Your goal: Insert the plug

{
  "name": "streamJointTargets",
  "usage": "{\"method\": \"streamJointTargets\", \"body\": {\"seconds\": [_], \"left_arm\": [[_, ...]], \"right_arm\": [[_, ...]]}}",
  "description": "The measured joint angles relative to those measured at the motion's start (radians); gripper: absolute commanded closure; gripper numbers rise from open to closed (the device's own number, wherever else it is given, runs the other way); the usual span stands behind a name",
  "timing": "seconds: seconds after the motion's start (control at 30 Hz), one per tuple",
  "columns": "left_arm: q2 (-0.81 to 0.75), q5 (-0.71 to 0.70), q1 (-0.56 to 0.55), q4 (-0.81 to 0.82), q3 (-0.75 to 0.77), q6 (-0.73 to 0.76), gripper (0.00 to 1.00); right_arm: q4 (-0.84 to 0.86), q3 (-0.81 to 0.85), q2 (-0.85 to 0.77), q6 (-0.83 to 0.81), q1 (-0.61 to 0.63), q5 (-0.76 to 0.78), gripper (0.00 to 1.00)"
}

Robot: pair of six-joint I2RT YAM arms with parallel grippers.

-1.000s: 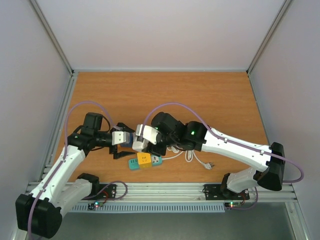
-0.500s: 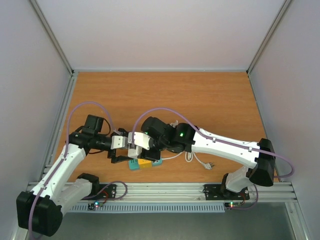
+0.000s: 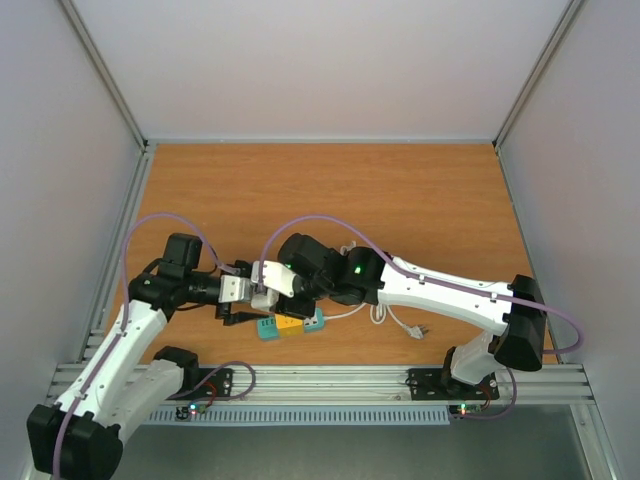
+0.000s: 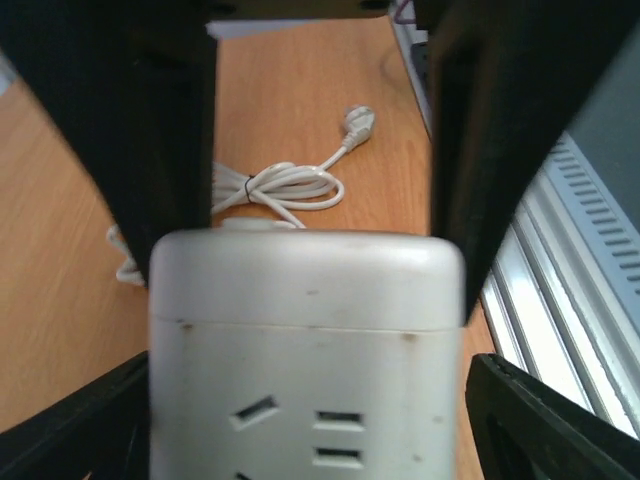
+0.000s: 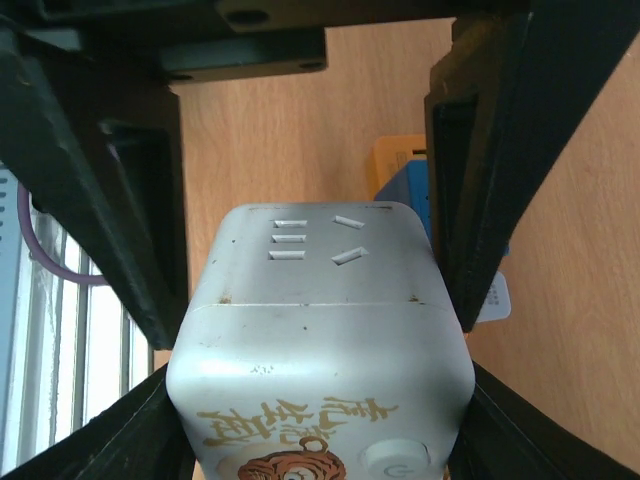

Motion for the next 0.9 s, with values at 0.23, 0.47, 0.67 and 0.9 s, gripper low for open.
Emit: {"method": "streamJointTargets", "body": {"seconds": [0.23, 0.47, 0.67, 0.9], "left_arm": [[0.009, -0.057, -0.001, 0.144, -0.034, -0.159, 0.17], [0.020, -0.084, -0.004, 0.201, -0.044, -0.255, 0.11], [0.044, -0.085, -0.005, 0.222, -0.049, -0.288, 0.11], [0.060, -0.059, -0.006, 0.193, -0.046, -0.261, 0.54]], "right_arm": [[0.010, 0.000, 0.000, 0.003, 0.000, 0.012, 0.99], [0.009, 0.000, 0.000, 0.009, -0.004, 0.040, 0.99], [0.009, 0.000, 0.000, 0.016, -0.004, 0.049, 0.99], [0.023, 0.000, 0.000, 0.016, -0.006, 0.060, 0.95]]}}
